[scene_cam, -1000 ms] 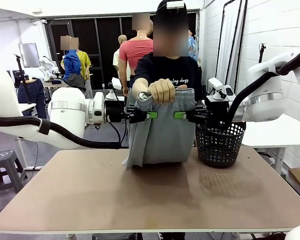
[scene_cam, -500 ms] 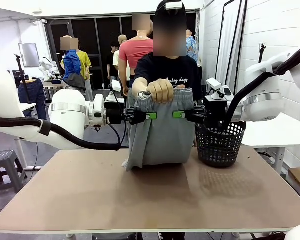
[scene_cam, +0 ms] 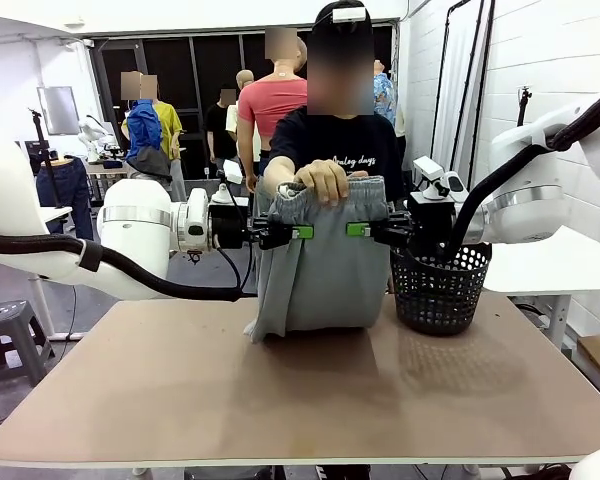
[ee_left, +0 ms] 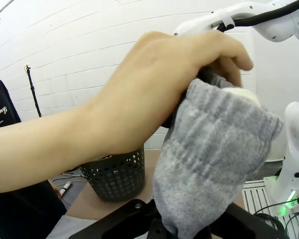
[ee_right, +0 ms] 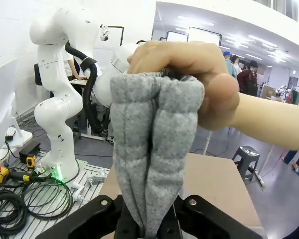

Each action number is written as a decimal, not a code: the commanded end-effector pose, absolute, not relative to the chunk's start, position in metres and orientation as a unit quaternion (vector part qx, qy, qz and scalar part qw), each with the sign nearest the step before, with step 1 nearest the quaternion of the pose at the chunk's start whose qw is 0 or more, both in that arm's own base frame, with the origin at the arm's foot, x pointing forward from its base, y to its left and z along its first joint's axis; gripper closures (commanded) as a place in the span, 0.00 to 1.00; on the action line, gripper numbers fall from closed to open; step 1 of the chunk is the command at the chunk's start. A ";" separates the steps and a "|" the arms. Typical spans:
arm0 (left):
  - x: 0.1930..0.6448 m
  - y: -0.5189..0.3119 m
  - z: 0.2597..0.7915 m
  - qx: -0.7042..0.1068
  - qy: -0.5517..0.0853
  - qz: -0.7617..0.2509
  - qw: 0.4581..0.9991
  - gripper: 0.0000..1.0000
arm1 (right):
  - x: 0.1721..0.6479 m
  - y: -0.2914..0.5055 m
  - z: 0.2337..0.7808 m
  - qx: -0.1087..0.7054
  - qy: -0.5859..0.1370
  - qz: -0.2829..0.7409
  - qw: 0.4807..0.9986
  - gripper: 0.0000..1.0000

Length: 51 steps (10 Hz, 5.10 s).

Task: Fold the training pants.
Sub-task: Release the ends of the Training pants and then grab the overlapped ends.

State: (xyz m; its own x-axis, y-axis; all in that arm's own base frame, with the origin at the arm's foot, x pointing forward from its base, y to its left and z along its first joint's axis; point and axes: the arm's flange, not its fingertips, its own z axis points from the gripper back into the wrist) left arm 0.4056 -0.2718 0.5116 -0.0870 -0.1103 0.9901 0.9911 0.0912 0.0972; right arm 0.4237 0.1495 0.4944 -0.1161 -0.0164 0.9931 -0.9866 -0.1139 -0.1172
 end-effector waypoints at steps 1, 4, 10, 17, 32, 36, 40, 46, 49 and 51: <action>0.405 -0.272 0.514 -0.423 -0.522 -0.521 0.527 1.00 | 0.422 0.151 0.495 0.501 -0.501 0.555 0.436 1.00; 0.405 -0.272 0.514 -0.423 -0.522 -0.521 0.527 1.00 | 0.422 0.151 0.495 0.501 -0.501 0.555 0.436 1.00; 0.405 -0.272 0.514 -0.423 -0.522 -0.521 0.527 1.00 | 0.422 0.151 0.495 0.501 -0.501 0.555 0.436 1.00; 0.405 -0.272 0.514 -0.423 -0.522 -0.521 0.527 1.00 | 0.422 0.151 0.495 0.501 -0.501 0.555 0.436 1.00; 0.405 -0.272 0.514 -0.423 -0.522 -0.521 0.527 1.00 | 0.422 0.151 0.495 0.501 -0.501 0.555 0.436 1.00; 0.405 -0.272 0.514 -0.423 -0.522 -0.521 0.527 1.00 | 0.422 0.151 0.495 0.501 -0.501 0.555 0.436 1.00; 0.405 -0.272 0.514 -0.423 -0.522 -0.521 0.527 1.00 | 0.422 0.151 0.495 0.501 -0.501 0.555 0.436 1.00; 0.405 -0.272 0.514 -0.423 -0.522 -0.521 0.527 1.00 | 0.422 0.151 0.495 0.501 -0.501 0.555 0.436 1.00; 0.405 -0.272 0.514 -0.423 -0.522 -0.521 0.527 1.00 | 0.422 0.151 0.495 0.501 -0.501 0.555 0.436 1.00; 0.405 -0.272 0.514 -0.423 -0.522 -0.521 0.527 1.00 | 0.422 0.151 0.495 0.501 -0.501 0.555 0.436 1.00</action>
